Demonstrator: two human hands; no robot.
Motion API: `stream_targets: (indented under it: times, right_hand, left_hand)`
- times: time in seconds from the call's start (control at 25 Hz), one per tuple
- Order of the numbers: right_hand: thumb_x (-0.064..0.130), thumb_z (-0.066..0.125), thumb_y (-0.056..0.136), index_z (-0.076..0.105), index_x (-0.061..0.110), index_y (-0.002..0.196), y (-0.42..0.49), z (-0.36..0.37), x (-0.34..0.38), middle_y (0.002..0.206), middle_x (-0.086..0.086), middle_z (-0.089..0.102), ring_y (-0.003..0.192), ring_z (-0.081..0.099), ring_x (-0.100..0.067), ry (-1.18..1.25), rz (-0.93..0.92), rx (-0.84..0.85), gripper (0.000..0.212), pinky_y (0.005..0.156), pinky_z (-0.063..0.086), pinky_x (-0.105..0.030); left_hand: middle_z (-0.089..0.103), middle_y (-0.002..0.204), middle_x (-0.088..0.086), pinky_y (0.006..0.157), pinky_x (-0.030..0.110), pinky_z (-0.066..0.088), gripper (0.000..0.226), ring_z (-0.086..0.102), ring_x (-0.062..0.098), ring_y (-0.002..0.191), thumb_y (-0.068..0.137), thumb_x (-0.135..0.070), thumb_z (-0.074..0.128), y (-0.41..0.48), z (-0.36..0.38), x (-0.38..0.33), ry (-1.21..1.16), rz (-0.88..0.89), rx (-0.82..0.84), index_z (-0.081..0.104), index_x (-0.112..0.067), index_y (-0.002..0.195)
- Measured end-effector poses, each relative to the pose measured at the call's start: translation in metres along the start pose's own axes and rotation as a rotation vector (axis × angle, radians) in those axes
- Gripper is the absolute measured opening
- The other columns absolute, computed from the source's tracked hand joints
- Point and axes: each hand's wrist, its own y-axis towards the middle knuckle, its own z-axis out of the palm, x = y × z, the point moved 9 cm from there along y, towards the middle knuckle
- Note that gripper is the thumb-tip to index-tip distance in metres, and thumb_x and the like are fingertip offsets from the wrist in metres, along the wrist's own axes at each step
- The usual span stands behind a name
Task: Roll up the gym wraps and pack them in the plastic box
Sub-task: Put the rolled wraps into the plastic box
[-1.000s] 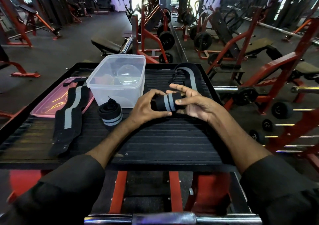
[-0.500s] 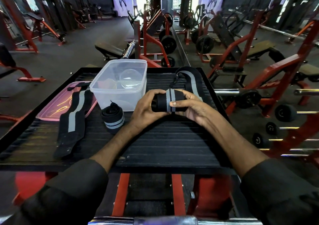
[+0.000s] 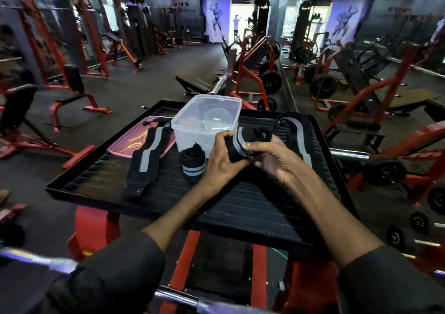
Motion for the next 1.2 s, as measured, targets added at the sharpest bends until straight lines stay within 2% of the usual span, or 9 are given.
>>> stream_targets:
  times: [0.16,0.24,0.32,0.48,0.56,0.64,0.84,1.04,1.2]
  right_hand:
    - [0.002,0.075,0.082,0.067,0.01,0.121,0.0,0.016,0.02,0.104,-0.004,0.077,0.091,0.074,-0.016,-0.097,-0.12,-0.03,0.041,0.073,0.059,-0.029]
    - [0.013,0.072,0.088,0.068,0.018,0.115,-0.001,0.022,0.022,0.1,0.002,0.077,0.088,0.074,-0.012,-0.085,-0.131,-0.034,0.028,0.069,0.057,-0.028]
    - [0.021,0.069,0.091,0.07,0.022,0.11,0.0,0.031,0.021,0.097,0.005,0.077,0.086,0.073,-0.01,-0.106,-0.137,-0.017,0.019,0.072,0.055,-0.032]
    - [0.018,0.078,0.084,0.068,0.02,0.117,0.0,0.044,0.016,0.106,0.004,0.077,0.084,0.071,-0.005,-0.269,-0.159,-0.001,0.035,0.071,0.048,-0.026]
    - [0.011,0.079,0.083,0.065,0.014,0.123,0.002,0.047,0.011,0.108,0.002,0.075,0.077,0.07,0.003,-0.305,-0.141,-0.003,0.043,0.061,0.047,-0.015]
    - [0.006,0.078,0.083,0.064,0.012,0.123,0.002,0.051,0.002,0.107,0.002,0.074,0.072,0.069,0.007,-0.322,-0.104,0.011,0.043,0.055,0.046,-0.011]
    - [0.022,0.084,0.075,0.07,0.024,0.116,-0.001,0.05,-0.009,0.104,0.009,0.078,0.081,0.067,0.002,-0.438,-0.043,0.027,0.044,0.065,0.042,-0.022]
    - [-0.001,0.079,0.079,0.07,0.008,0.114,-0.002,0.058,0.013,0.088,0.008,0.075,0.069,0.067,0.005,-0.432,-0.098,-0.01,0.037,0.055,0.045,-0.009]
    - [-0.001,0.08,0.079,0.067,0.006,0.119,0.012,0.07,0.049,0.101,0.001,0.074,0.077,0.07,0.004,-0.453,-0.186,-0.071,0.043,0.059,0.047,-0.01]
  left_hand:
    - [0.041,0.151,-0.001,0.118,0.04,0.038,0.1,0.041,0.015,0.141,0.074,-0.05,0.081,-0.014,-0.016,-0.012,0.031,-0.065,0.215,0.025,-0.024,0.153]
    - [0.045,0.15,-0.007,0.113,0.03,0.044,0.087,0.049,0.005,0.134,0.084,-0.035,0.081,-0.029,-0.039,-0.02,0.003,-0.06,0.274,0.029,-0.027,0.155]
    - [0.05,0.145,-0.009,0.109,0.022,0.044,0.069,0.051,-0.003,0.128,0.09,-0.029,0.075,-0.042,-0.078,-0.025,0.072,-0.002,0.129,0.042,-0.022,0.15]
    - [0.045,0.149,0.006,0.119,0.041,0.036,0.093,0.045,0.018,0.139,0.071,-0.062,0.071,-0.037,-0.131,0.019,0.207,-0.127,-0.133,0.043,-0.019,0.149]
    - [0.04,0.153,0.006,0.12,0.05,0.033,0.119,0.039,0.024,0.143,0.052,-0.079,0.074,-0.025,-0.122,0.062,0.222,-0.342,-0.007,0.037,-0.024,0.151]
    - [0.044,0.15,0.001,0.118,0.054,0.035,0.112,0.041,0.025,0.141,0.054,-0.082,0.076,-0.021,-0.106,0.088,0.279,-0.404,0.155,0.039,-0.032,0.147]
    - [0.067,0.127,-0.003,0.107,0.046,0.049,0.085,0.063,0.015,0.119,0.064,-0.062,0.081,-0.024,-0.104,0.088,0.239,-0.214,0.184,0.051,-0.026,0.136]
    - [0.074,0.114,-0.009,0.103,0.043,0.053,0.073,0.069,0.01,0.11,0.056,-0.053,0.089,-0.022,-0.139,0.067,0.132,-0.066,0.04,0.064,-0.031,0.121]
    - [0.073,0.114,-0.008,0.101,0.037,0.054,0.071,0.069,0.009,0.107,0.062,-0.047,0.092,0.014,-0.174,0.019,0.131,0.057,-0.021,0.065,-0.024,0.124]
